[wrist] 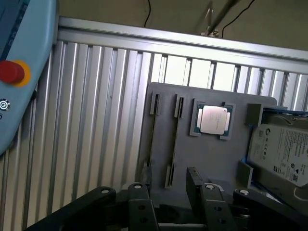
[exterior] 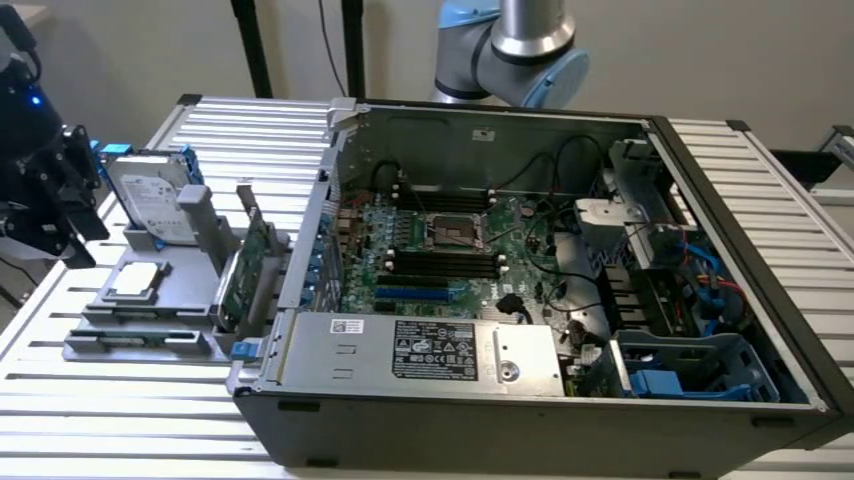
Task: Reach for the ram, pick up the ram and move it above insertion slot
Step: 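Pick up the ram and move it above insertion slot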
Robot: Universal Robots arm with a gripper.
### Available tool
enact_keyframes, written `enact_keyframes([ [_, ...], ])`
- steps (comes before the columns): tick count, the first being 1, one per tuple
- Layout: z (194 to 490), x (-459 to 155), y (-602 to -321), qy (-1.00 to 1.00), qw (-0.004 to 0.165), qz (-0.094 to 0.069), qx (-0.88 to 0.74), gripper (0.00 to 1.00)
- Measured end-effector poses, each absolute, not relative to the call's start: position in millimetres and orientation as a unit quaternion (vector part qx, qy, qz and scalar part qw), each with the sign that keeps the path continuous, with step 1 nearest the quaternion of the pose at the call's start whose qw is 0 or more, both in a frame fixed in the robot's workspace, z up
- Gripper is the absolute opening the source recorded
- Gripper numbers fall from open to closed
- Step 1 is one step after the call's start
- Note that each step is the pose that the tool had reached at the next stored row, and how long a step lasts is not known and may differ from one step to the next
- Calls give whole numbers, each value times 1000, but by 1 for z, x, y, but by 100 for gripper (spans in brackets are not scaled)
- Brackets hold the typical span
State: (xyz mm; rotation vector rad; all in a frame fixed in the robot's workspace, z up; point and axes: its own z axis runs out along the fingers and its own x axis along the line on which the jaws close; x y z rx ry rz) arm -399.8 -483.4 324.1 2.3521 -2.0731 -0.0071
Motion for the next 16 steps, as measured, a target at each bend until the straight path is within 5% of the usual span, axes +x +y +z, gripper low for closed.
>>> enact_keyframes([
  [16,295,-395,-493,-661,3,-2,750,42],
])
